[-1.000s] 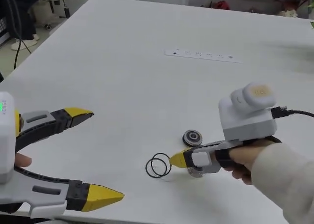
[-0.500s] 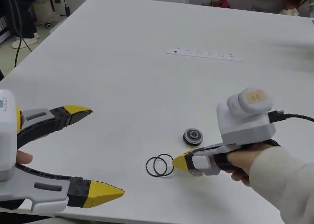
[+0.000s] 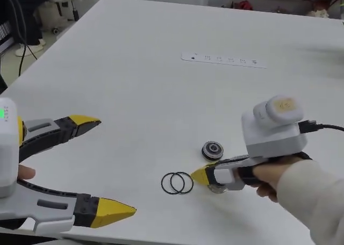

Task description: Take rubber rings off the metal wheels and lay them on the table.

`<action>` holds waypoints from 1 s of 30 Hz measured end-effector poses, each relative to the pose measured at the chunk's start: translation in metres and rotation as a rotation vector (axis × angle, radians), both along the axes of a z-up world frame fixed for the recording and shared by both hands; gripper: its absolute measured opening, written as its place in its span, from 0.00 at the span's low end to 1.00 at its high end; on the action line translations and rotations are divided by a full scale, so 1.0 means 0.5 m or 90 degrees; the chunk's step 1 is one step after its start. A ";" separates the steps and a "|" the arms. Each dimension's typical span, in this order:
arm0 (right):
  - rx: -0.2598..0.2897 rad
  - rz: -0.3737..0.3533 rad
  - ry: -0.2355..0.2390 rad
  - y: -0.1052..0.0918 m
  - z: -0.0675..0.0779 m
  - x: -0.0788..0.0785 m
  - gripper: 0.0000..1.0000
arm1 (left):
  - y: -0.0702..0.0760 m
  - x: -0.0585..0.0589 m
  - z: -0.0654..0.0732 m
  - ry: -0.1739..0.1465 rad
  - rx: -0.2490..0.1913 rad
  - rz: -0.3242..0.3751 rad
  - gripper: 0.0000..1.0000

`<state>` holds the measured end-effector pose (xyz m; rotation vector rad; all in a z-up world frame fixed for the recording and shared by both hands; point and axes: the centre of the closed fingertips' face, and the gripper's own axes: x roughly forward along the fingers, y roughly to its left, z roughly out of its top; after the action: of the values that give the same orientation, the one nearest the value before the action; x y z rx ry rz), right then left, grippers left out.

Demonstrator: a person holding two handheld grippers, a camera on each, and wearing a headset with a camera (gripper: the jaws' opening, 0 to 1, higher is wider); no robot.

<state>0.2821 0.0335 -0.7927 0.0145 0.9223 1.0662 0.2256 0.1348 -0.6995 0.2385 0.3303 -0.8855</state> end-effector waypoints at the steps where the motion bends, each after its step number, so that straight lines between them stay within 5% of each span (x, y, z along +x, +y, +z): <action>1: 0.001 0.001 -0.003 -0.001 0.002 0.001 0.05 | 0.000 0.000 0.000 0.000 0.001 0.000 0.96; 13: 0.035 -0.025 -0.034 -0.021 0.034 0.031 0.05 | -0.006 0.008 0.018 -0.001 0.008 -0.009 0.96; 17: 0.023 -0.011 -0.072 -0.034 0.040 0.040 0.05 | -0.014 0.006 0.018 0.003 0.007 -0.013 0.96; 30: 0.050 -0.032 -0.125 -0.064 0.073 0.081 0.08 | -0.016 0.010 0.038 -0.002 0.007 -0.014 0.95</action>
<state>0.3225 0.0012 -0.7564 -0.0025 0.6999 1.0367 0.2308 0.1266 -0.6803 0.2540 0.3300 -0.9045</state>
